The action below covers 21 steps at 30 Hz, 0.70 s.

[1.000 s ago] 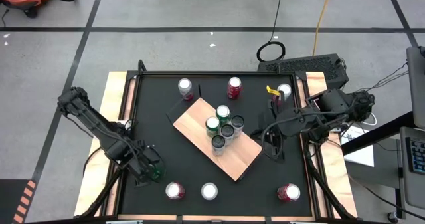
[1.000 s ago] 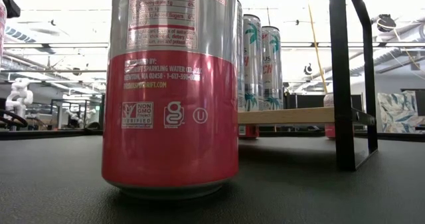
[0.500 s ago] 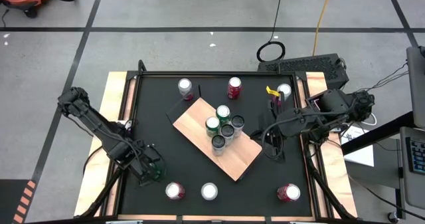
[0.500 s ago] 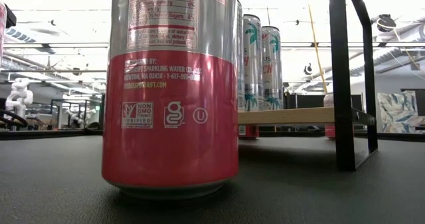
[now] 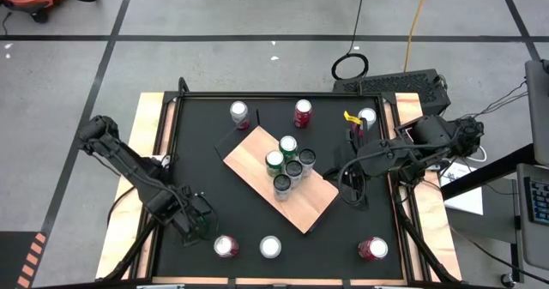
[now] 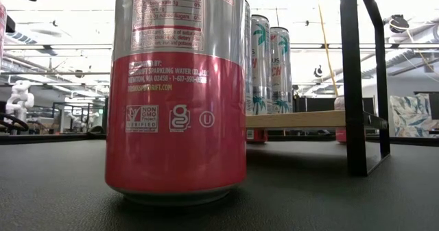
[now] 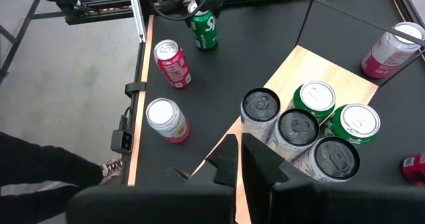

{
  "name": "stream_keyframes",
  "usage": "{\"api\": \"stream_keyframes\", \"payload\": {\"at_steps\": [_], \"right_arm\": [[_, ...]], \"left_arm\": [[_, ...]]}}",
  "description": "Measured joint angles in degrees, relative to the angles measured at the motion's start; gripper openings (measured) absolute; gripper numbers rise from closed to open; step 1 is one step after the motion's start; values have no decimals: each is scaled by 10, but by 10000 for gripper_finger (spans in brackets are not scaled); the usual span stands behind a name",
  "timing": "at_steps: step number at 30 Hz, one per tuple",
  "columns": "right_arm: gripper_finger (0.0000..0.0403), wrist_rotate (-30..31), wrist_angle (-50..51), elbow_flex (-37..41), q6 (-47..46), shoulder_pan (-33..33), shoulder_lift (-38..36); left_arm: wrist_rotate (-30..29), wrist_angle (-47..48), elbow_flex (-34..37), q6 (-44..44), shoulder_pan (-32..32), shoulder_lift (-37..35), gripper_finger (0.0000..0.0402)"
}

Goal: Place canned beverage on shelf
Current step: Put the green soda can aligned with the other green soda cans

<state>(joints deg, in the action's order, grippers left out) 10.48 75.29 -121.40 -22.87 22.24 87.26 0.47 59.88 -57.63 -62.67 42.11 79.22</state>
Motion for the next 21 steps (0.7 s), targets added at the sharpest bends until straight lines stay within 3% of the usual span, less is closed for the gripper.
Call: {"api": "stream_keyframes", "payload": {"at_steps": [21], "right_arm": [[0, 2, -2, 0, 11, 0, 0]], "left_arm": [[8, -9, 0, 0, 15, 2, 332]]}}
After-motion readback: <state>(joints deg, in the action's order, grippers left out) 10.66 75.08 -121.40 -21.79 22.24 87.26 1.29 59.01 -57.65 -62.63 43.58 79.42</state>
